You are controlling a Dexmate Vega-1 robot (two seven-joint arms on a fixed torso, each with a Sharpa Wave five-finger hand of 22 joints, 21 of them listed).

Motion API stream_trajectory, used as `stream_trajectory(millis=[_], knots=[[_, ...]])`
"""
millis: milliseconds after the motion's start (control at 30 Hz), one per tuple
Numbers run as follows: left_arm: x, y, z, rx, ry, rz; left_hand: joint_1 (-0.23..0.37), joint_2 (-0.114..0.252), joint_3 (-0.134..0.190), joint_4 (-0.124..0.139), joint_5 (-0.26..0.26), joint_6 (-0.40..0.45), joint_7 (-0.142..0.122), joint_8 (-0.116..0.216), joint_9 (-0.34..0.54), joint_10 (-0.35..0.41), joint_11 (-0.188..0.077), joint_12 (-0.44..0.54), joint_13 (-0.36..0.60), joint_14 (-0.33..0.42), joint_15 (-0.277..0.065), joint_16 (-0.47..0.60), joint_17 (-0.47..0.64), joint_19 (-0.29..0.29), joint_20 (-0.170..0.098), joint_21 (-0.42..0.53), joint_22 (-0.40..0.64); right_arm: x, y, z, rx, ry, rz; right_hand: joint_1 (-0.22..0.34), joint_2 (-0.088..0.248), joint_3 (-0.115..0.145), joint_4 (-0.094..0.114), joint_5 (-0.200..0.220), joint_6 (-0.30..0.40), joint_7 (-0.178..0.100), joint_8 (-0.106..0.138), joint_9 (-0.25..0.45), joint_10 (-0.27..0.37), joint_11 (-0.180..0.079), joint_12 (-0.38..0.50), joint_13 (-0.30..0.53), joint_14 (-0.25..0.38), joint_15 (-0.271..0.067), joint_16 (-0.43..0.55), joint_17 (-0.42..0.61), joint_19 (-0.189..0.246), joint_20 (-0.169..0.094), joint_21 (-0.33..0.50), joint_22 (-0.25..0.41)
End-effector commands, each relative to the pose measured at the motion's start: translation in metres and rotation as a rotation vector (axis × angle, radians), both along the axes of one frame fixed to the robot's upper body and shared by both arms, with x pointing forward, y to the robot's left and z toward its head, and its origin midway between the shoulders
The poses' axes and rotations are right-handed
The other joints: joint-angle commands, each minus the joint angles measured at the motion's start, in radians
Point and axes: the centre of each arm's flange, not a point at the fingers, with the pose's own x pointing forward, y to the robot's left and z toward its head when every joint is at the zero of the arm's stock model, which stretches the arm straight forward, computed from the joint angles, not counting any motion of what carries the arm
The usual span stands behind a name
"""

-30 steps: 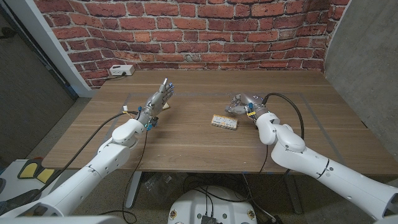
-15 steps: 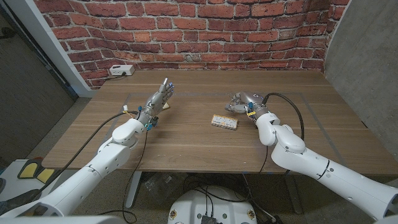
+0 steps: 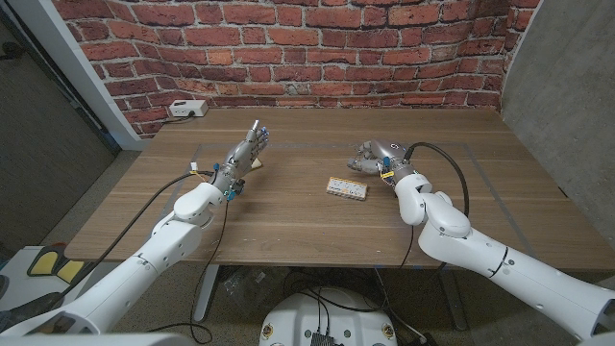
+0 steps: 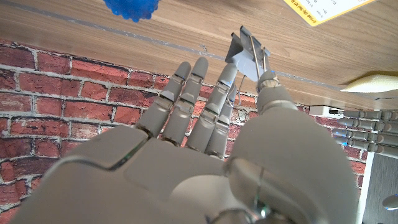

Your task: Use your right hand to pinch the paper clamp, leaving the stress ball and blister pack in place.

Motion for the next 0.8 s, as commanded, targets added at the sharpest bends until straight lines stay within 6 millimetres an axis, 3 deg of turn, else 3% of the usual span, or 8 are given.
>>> stream_trajectory(millis=[33, 433, 800], knots=[[0.0008, 0.0001, -0.0003, -0.001, 0.002, 0.001, 0.002, 0.005, -0.002, 0.005, -0.003, -0.003, -0.002, -0.002, 0.004, 0.003, -0.002, -0.003, 0.002, 0.004, -0.004, 0.0, 0.005, -0.004, 0.007, -0.002, 0.005, 0.0005, 0.0016, 0.0014, -0.017, 0.003, -0.005, -0.002, 0.009, 0.009, 0.006, 0.0, 0.301, -0.131, 0.006, 0.002, 0.01, -0.004, -0.001, 0.002, 0.013, -0.061, -0.003, 0.002, 0.003, -0.025, -0.002, 0.004], [0.0004, -0.0002, 0.0011, 0.003, 0.0, 0.001, 0.003, 0.006, -0.002, 0.005, -0.004, -0.004, -0.003, -0.002, 0.004, 0.003, -0.002, -0.003, 0.002, 0.004, -0.004, 0.0, 0.005, -0.004, 0.008, -0.002, 0.005, 0.0, 0.0018, 0.0016, -0.035, 0.0, 0.001, -0.005, 0.021, 0.012, 0.006, -0.002, 0.324, -0.13, -0.004, 0.009, -0.115, 0.012, -0.068, 0.006, -0.06, -0.014, -0.034, 0.007, -0.011, 0.001, -0.015, 0.004], [-0.0008, -0.0017, 0.003, 0.01, -0.003, 0.001, 0.004, 0.007, -0.002, 0.005, -0.005, -0.003, -0.003, -0.002, 0.004, 0.003, -0.002, -0.003, 0.002, 0.003, -0.003, 0.0, 0.005, -0.004, 0.008, -0.002, 0.005, -0.0007, 0.0029, 0.0035, -0.067, 0.012, 0.001, 0.013, 0.024, 0.026, -0.009, -0.002, 0.354, -0.105, 0.001, 0.01, -0.087, -0.007, -0.062, 0.009, -0.071, -0.013, -0.031, 0.005, -0.02, 0.007, -0.022, 0.004]])
